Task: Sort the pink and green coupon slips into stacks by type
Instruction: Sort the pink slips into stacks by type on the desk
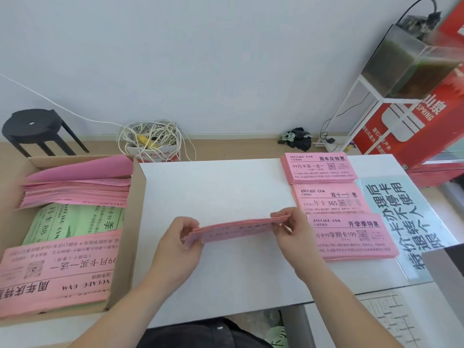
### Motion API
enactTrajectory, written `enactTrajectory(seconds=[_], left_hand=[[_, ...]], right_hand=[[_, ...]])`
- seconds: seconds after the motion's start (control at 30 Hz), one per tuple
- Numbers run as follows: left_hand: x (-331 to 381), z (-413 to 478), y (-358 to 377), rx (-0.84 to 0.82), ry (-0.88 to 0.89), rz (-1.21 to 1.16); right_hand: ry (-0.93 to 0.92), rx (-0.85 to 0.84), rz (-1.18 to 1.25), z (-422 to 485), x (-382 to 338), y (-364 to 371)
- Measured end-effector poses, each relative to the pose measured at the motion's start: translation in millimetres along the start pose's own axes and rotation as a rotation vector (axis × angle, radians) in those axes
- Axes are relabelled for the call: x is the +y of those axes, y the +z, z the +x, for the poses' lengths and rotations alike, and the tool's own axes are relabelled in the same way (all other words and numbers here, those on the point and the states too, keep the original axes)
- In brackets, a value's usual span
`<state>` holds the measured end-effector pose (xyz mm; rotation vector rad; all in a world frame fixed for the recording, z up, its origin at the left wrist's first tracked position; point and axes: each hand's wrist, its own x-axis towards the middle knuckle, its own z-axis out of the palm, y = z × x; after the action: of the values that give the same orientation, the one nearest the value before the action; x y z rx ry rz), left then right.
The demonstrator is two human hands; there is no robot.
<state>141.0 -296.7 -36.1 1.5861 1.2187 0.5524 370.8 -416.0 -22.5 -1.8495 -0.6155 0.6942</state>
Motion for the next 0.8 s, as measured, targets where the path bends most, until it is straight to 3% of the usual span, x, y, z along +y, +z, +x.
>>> enactTrajectory(seconds=[0.17, 0.3, 0.43, 0.63, 0.8], left_hand=[[-9, 0, 1, 0.074, 0.152, 0.289], [2, -2, 6, 0.078, 0.171, 0.332], [9, 3, -3, 0.105, 0.229, 0.539], [14, 7, -4, -0.044, 0.046, 0.215], [7, 4, -1, -0.013, 0.009, 0.147]], right_hand=[[-0.061, 0.058, 0.008, 1, 5, 11], [-0.259, 0.038, -0.226, -2, 9, 19], [-0.281, 0.055, -0.279, 0, 11, 20], [-0.281, 0.02, -0.298, 2, 14, 21], [-0.252, -0.011, -0.331, 5, 9, 17]])
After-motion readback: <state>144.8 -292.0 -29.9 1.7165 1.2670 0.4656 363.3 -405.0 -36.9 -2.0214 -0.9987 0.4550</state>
